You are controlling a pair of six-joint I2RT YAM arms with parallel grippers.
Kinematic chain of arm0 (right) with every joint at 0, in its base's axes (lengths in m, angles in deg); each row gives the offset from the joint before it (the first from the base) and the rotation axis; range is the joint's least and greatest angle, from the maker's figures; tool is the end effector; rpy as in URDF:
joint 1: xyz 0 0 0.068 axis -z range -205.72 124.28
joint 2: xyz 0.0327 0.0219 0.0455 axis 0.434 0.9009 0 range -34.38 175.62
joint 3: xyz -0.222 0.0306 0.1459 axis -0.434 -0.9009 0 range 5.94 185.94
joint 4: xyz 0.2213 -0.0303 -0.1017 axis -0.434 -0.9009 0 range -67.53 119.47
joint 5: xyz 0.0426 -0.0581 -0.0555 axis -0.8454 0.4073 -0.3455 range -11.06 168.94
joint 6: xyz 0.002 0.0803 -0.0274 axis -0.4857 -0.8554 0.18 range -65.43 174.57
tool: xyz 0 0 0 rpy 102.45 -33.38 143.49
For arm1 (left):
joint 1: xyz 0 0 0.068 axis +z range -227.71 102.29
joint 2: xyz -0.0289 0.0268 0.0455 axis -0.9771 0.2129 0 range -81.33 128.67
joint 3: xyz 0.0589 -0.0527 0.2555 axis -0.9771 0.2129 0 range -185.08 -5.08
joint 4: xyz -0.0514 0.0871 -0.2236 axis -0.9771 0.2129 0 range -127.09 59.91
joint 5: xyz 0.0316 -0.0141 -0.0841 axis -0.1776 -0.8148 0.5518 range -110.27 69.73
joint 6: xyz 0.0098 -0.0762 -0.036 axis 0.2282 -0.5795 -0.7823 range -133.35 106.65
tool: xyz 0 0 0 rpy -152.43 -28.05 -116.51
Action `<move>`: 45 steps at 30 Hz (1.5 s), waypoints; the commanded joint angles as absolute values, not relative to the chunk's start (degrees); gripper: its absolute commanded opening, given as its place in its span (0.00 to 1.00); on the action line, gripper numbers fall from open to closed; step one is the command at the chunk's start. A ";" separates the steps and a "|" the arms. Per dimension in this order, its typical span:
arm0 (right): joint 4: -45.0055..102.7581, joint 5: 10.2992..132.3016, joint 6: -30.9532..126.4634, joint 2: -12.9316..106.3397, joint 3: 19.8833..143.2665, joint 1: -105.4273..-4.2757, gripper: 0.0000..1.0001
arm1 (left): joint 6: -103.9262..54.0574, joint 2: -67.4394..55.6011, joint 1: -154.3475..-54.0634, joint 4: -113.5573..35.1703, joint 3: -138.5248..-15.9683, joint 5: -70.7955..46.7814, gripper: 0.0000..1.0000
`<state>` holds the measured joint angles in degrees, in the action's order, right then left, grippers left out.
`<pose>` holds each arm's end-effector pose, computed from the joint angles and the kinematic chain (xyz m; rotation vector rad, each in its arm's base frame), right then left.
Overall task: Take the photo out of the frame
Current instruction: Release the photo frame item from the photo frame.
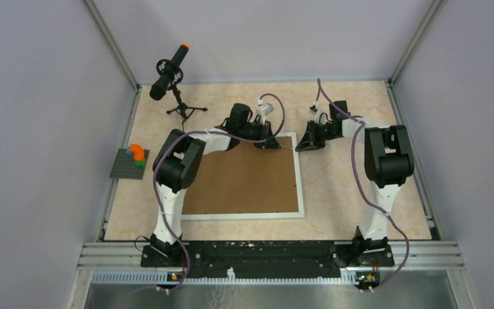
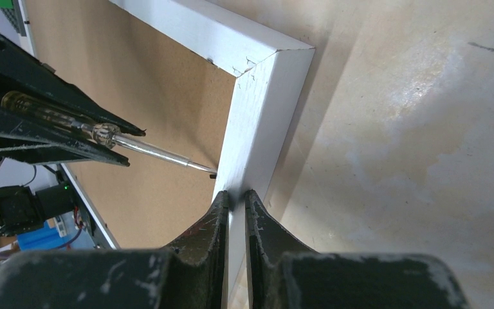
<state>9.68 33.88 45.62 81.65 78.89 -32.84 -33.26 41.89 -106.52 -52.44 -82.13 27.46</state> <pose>0.3889 0.1018 0.1211 -0.2154 2.5656 1.1386 0.3847 -0.2745 0.1433 0.7046 2.0988 -1.3680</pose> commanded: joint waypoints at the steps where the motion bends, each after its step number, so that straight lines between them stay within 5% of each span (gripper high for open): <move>1: 13.12 40.14 46.50 85.32 79.05 -34.78 0.03 | -23.84 40.01 -115.74 -43.90 -85.31 27.56 0.00; 24: 14.44 42.50 44.85 84.81 78.12 -34.73 0.00 | -4.56 36.02 -127.64 -32.68 -90.81 20.84 0.00; 38: 12.24 43.07 47.78 83.89 78.19 -34.00 0.00 | -38.48 34.67 -111.35 -50.49 -86.15 26.55 0.00; 45: 12.54 42.79 47.41 82.53 77.80 -33.90 0.00 | -51.80 33.90 -108.92 -48.68 -82.81 17.38 0.00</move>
<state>10.29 34.82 44.26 81.63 78.87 -32.82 -41.17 36.56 -109.82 -46.22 -84.95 20.94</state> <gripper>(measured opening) 0.071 0.219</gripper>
